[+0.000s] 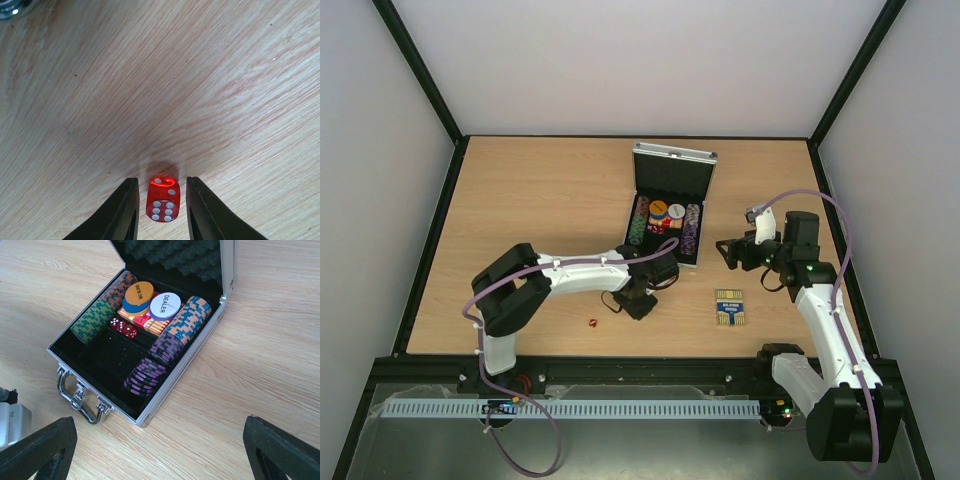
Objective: Pack up texas hold em set
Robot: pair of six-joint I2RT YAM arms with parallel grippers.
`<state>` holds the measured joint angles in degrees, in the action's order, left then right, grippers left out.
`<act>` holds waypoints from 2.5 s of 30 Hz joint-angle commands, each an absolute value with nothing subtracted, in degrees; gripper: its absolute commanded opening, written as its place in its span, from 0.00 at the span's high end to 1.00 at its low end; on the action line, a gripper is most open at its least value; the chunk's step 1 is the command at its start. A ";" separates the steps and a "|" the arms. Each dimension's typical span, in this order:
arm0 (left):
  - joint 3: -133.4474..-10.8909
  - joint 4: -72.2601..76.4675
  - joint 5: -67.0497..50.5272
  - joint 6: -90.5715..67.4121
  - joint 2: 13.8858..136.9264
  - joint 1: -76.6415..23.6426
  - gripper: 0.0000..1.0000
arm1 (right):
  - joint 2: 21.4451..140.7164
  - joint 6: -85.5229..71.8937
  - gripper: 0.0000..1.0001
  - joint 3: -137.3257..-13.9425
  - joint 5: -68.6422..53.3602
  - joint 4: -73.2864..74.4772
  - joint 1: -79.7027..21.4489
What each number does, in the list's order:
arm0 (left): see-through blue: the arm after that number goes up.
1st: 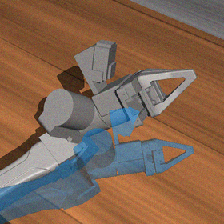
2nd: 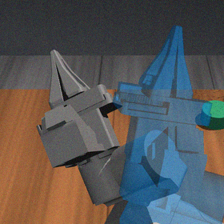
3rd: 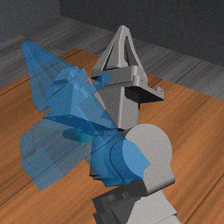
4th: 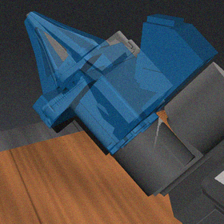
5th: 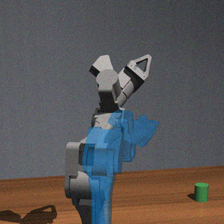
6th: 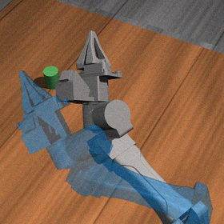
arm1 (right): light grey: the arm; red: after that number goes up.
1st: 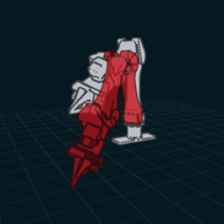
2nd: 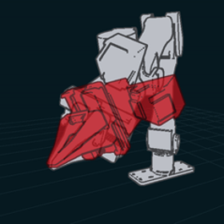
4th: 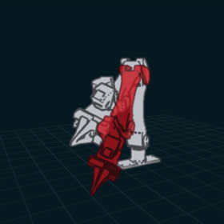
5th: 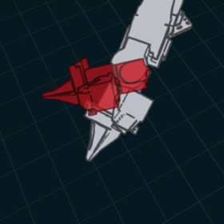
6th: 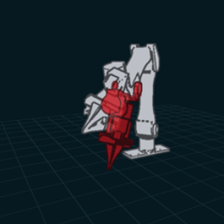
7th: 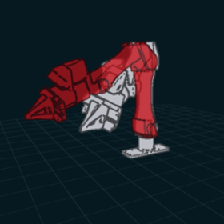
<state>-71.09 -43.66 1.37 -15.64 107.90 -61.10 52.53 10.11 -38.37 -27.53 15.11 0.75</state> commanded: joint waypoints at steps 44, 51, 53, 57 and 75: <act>-83.30 -53.56 4.56 -19.86 105.62 -59.79 0.84 | 52.62 10.90 0.08 -37.79 -27.77 15.61 0.97; -95.43 -53.60 5.06 -20.83 110.41 -54.96 0.83 | 53.30 10.90 0.08 -37.79 -28.11 15.73 0.97; -99.86 -53.69 5.01 -20.63 112.79 -53.58 0.83 | 53.35 10.90 0.08 -37.79 -28.09 15.66 0.97; -107.19 -55.15 4.51 -19.67 118.29 -51.61 0.83 | 53.35 10.95 0.08 -37.79 -27.46 15.64 0.97; -114.50 -47.55 4.28 -20.92 130.41 -46.59 0.84 | 52.93 10.81 0.08 -37.52 -27.77 15.56 0.98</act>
<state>-112.62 -49.91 3.95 -20.21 128.20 -47.37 53.17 10.11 -38.30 -27.31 15.09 0.75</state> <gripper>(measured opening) 0.167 0.921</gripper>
